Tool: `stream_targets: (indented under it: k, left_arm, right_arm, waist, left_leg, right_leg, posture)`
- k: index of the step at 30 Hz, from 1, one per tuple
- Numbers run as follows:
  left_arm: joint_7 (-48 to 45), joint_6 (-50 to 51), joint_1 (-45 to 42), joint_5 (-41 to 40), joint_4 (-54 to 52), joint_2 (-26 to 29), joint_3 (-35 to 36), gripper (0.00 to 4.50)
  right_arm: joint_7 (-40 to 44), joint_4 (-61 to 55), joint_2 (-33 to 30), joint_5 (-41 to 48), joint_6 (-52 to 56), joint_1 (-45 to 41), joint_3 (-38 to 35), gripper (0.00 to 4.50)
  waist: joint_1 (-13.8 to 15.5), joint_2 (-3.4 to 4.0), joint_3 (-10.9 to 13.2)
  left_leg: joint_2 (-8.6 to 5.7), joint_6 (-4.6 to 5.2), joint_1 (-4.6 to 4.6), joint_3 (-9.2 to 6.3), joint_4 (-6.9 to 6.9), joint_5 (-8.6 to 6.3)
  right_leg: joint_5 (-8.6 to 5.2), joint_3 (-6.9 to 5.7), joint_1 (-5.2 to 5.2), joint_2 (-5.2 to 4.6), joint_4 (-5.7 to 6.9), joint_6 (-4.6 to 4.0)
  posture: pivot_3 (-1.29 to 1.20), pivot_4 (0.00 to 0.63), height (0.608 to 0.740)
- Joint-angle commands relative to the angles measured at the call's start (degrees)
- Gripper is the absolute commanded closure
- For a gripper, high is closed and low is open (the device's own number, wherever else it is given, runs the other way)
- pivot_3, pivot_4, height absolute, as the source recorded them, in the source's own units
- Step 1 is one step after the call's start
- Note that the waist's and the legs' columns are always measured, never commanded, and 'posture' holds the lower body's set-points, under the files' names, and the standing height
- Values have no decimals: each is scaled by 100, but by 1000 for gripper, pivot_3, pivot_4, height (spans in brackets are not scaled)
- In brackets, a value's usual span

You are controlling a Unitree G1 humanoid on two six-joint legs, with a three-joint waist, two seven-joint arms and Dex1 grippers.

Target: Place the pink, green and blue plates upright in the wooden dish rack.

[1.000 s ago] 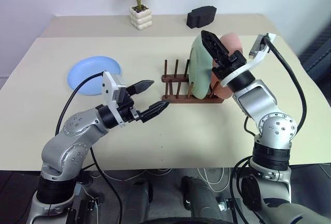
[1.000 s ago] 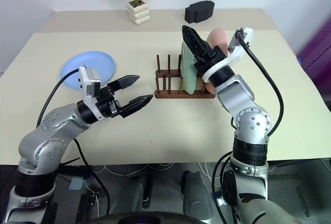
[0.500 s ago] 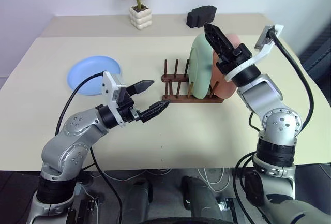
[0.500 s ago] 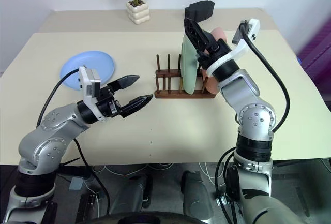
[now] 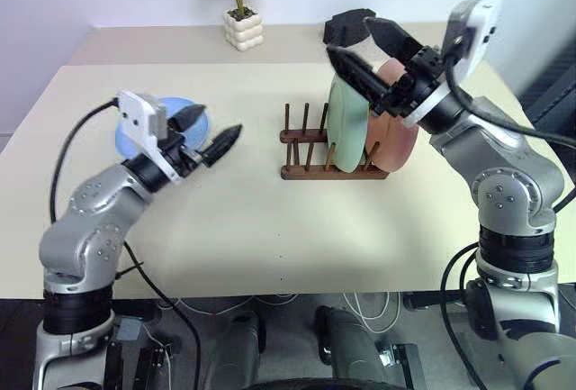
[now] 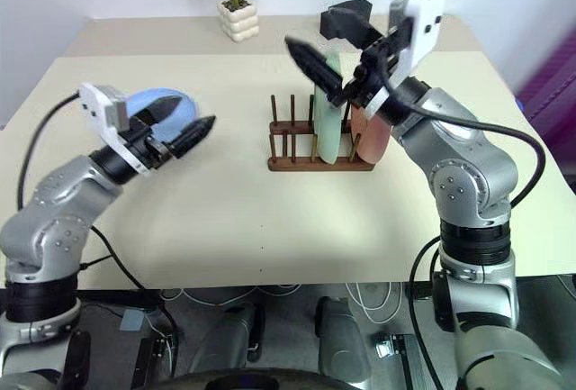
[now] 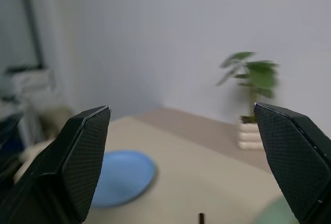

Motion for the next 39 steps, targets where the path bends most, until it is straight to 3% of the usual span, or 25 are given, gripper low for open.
stream_targets:
  k: [1,4,10,16,27,31,36,39]
  left_arm:
    - [792,246,-386,434,532,157,406,0]
    - [2121,980,-1066,904,1769,181,776,0]
    - [3013,1019,-1794,1222,3437,190,1422,0]
    - [2896,981,-2410,1348,4908,330,1446,0]
    - [2677,856,-2856,1366,5859,85,1409,0]
    - [2735,828,-2830,1368,5789,-7,1419,1811]
    - [2828,756,-2776,1292,5686,-100,1543,4458]
    - [2969,721,-2716,1275,5568,-133,1627,4458]
  right_arm:
    - [504,-133,-115,-320,-275,-209,61,25]
    - [806,-52,-111,-570,-425,-251,161,25]
    - [1120,1,8,-909,-598,-242,321,25]
    - [1584,-272,71,-828,-649,-109,356,25]
    - [2305,-742,-254,-760,-366,312,491,25]
    - [2357,-743,-368,-885,-255,338,572,0]
    - [2391,-713,-416,-1041,-231,331,655,0]
    - [2404,-701,-407,-1100,-222,318,663,0]
  waist:
    - [2,-1,1]
    - [19,-9,5]
    - [4,-25,11]
    - [30,-31,12]
    - [17,-35,12]
    - [17,-35,12]
    - [18,-36,12]
    - [18,-36,11]
  left_leg:
    - [0,0,0,0,0,0]
    - [-1,0,0,-5,3,0]
    - [-6,0,-2,-7,-2,-1]
    - [-11,-2,-7,-14,0,0]
    - [-12,-5,-6,-15,0,0]
    - [-12,-5,-6,-15,-1,0]
    - [-12,-6,-6,-15,0,0]
    - [-12,-6,-5,-15,0,0]
  right_leg:
    - [0,0,0,0,0,0]
    - [3,-3,2,-1,2,5]
    - [19,-8,-2,-2,6,15]
    - [21,-11,-6,-6,9,14]
    - [22,-12,-6,-9,11,14]
    - [22,-12,-7,-10,11,14]
    - [22,-12,-7,-10,12,14]
    - [22,-11,-6,-12,12,15]
  posture:
    - [0,150,736]
    - [0,150,736]
    - [0,150,736]
    - [0,150,736]
    - [0,150,736]
    - [0,150,736]
    - [0,150,736]
    - [0,150,736]
